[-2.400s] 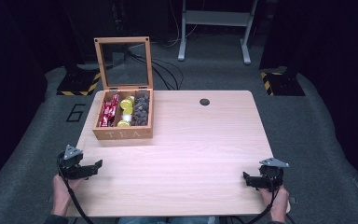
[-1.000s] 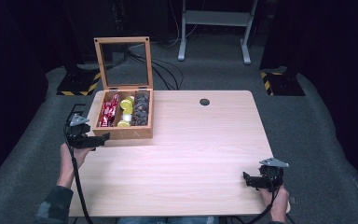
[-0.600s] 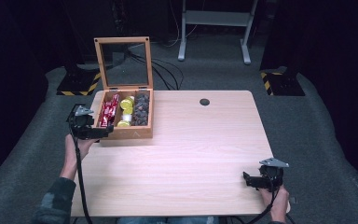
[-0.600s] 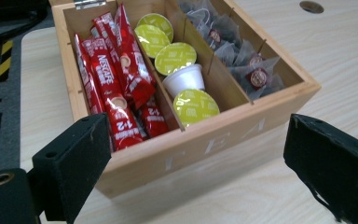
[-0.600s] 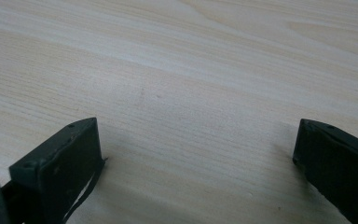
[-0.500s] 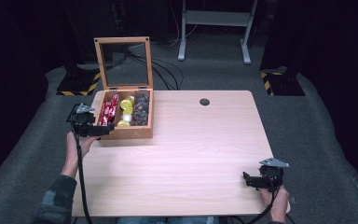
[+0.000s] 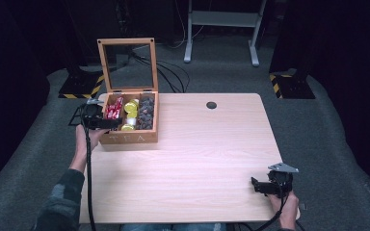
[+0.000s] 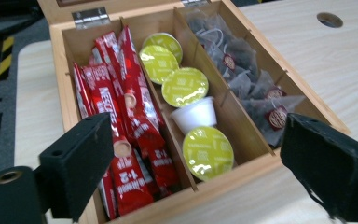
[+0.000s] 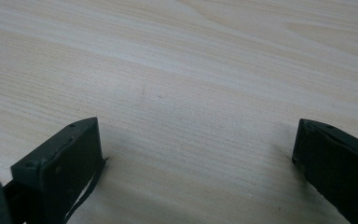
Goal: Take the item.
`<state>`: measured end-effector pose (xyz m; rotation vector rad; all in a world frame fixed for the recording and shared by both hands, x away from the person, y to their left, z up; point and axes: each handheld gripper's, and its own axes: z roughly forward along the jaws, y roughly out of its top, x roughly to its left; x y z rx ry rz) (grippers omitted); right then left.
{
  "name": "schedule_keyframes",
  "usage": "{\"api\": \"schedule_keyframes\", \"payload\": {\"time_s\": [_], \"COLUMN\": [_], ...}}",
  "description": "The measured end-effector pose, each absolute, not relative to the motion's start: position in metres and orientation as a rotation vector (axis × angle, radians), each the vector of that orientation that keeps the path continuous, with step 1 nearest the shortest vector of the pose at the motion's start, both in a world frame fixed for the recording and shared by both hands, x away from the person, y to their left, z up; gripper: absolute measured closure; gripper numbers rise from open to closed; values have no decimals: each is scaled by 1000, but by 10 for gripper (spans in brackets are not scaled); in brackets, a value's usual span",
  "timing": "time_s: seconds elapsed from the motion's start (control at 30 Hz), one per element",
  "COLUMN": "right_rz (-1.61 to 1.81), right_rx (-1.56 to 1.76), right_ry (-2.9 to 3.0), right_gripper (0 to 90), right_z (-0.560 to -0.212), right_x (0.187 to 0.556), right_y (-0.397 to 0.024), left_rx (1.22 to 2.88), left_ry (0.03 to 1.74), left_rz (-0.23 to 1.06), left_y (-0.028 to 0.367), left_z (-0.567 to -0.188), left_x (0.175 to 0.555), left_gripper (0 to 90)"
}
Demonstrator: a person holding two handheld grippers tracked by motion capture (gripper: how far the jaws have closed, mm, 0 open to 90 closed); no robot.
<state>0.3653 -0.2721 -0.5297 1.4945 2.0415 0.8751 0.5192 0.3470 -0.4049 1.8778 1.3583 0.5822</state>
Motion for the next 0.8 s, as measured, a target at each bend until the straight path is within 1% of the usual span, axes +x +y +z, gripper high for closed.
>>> {"api": "schedule_keyframes", "payload": {"time_s": [0.07, 0.17, 0.23, 0.37, 0.47, 0.5, 0.57, 0.73, 0.8], "right_rz": [875, 876, 876, 876, 876, 876, 876, 875, 876], "right_rx": [1496, 1496, 1490, 1492, 1489, 1489, 1490, 1489, 1490], "right_ry": [2041, 2041, 2043, 2042, 2043, 2042, 2042, 2042, 2041], "right_gripper": [9, 9, 10, 11, 11, 11, 11, 11, 11], "right_z": [-530, -530, -530, -530, -530, -530, -530, -530, -530], "right_x": [365, 365, 365, 365, 365, 365, 365, 365, 365], "right_y": [-272, -272, -272, -272, -272, -272, -272, -272, -272], "left_rx": [1899, 1877, 1876, 1923, 1914, 1914, 1906, 1898, 1906], "left_ry": [1363, 1387, 1391, 1397, 1420, 1417, 1444, 1462, 1458], "left_rz": [567, 560, 591, 605, 602, 608, 613, 629, 641], "left_y": [348, 350, 352, 354, 356, 357, 359, 359, 357], "left_z": [-406, -406, -407, -411, -416, -418, -422, -428, -430], "left_x": [523, 530, 536, 541, 545, 547, 550, 556, 558], "left_gripper": [112, 130, 152, 181, 216, 236, 309, 374, 413]}}
